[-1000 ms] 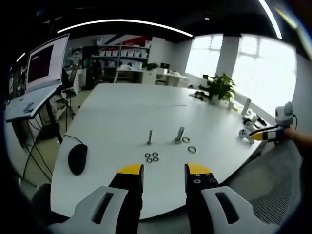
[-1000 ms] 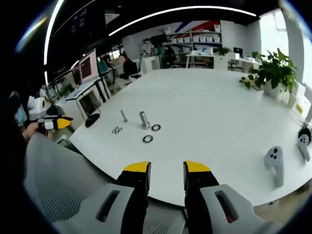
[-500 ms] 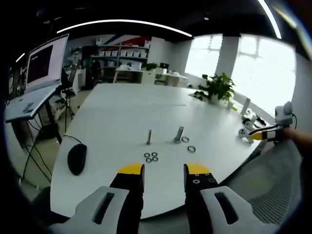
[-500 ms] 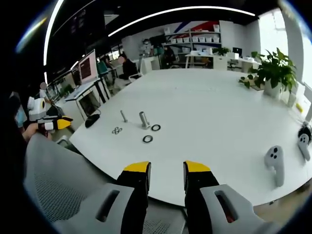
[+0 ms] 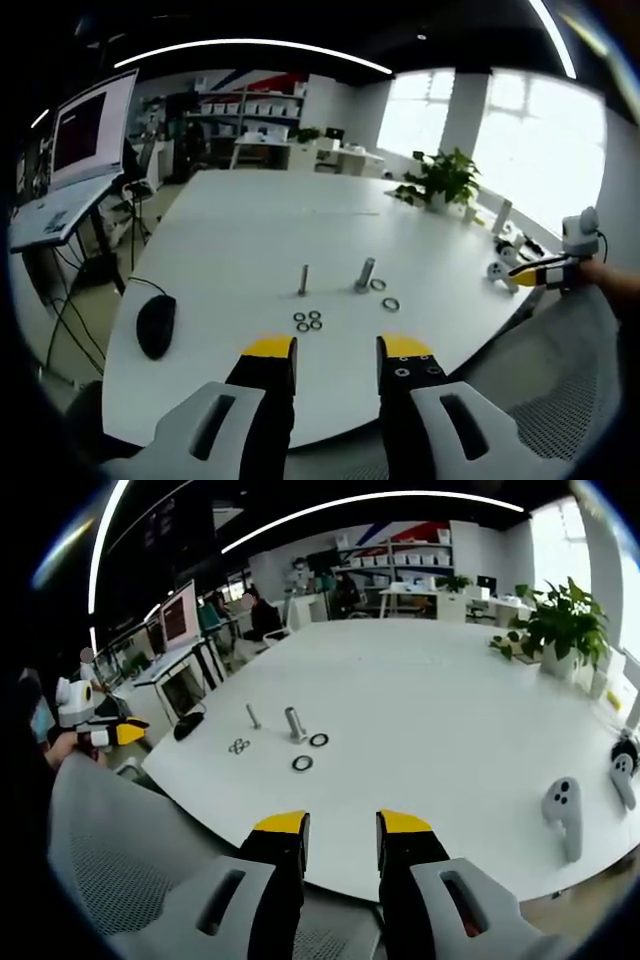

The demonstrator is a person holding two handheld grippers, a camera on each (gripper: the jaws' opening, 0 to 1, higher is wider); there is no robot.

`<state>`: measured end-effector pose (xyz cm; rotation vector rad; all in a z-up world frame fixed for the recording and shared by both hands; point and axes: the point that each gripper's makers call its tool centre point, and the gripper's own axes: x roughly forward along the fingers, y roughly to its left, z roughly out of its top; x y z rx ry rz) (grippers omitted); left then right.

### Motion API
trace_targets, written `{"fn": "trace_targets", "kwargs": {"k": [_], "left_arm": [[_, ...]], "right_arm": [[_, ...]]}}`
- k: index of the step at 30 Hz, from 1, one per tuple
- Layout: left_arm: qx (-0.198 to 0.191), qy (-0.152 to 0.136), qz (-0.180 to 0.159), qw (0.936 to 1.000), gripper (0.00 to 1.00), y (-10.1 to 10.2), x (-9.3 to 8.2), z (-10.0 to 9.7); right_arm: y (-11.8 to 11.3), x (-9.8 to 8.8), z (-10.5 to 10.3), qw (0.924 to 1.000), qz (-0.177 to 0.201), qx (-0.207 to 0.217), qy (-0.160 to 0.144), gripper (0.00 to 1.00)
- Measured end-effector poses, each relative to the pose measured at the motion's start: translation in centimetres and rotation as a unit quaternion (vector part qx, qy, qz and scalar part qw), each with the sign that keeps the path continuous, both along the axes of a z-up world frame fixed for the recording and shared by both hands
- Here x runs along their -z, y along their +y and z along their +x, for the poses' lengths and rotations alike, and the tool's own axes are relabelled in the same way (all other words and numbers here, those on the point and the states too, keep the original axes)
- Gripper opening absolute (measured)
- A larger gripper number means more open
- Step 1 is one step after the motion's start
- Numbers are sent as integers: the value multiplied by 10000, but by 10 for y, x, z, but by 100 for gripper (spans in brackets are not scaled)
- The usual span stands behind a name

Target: Place the washer onto the threaded stud by aligning its center hole with the stud, sliding it down to the base, and recovering from edge contact or off-axis alignment until the washer reaches the visible bottom stop.

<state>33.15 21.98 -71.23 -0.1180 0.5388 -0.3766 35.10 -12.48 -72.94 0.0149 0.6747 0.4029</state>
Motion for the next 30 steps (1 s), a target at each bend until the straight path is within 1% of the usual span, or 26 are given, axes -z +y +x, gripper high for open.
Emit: {"fn": "trace_targets", "kwargs": {"k": [14,30], "left_arm": [[51,42,10,10000,29,-2,1,-1],[14,44,-14,10000,28,-1,1,-1]], "right_arm": [[1,0,-1,10000,29,19,21,29],[1,3,-1,10000,-5,-25,83,29]]}}
